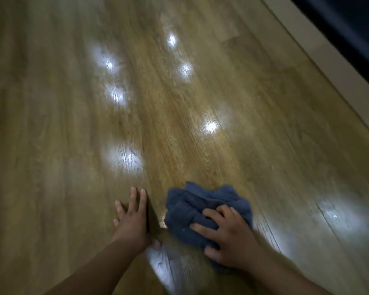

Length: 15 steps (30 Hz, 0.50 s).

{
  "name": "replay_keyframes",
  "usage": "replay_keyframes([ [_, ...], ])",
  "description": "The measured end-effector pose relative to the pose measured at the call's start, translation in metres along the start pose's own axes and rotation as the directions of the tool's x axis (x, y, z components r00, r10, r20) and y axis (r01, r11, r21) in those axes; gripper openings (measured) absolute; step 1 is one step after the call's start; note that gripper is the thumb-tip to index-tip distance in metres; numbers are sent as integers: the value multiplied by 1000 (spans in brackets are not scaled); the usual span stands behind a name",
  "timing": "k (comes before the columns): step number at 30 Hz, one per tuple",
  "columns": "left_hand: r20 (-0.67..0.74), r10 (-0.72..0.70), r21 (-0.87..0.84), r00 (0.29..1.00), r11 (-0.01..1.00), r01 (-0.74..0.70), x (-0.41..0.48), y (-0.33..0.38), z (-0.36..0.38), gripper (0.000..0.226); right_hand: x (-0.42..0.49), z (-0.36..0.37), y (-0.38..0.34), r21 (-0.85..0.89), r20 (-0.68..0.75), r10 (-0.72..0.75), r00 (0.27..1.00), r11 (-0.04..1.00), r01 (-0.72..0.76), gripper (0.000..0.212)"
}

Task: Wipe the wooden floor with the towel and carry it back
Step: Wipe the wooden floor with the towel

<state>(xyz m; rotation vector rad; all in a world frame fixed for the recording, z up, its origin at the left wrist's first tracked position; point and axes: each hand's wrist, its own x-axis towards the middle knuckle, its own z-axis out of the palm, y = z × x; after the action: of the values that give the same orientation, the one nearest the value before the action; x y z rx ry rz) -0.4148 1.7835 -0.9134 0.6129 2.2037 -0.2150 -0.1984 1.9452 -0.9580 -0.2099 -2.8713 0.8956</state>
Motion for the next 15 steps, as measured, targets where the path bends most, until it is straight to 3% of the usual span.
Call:
replay_keyframes([
  [8, -13, -39, 17, 999, 999, 39, -4, 3, 1, 150, -16, -41, 58, -122, -175, 197, 965, 968, -220, 54],
  [15, 3, -28, 4, 1000, 1000, 28, -7, 6, 1, 148, -17, -46, 55, -157, -174, 246, 953, 949, -274, 53],
])
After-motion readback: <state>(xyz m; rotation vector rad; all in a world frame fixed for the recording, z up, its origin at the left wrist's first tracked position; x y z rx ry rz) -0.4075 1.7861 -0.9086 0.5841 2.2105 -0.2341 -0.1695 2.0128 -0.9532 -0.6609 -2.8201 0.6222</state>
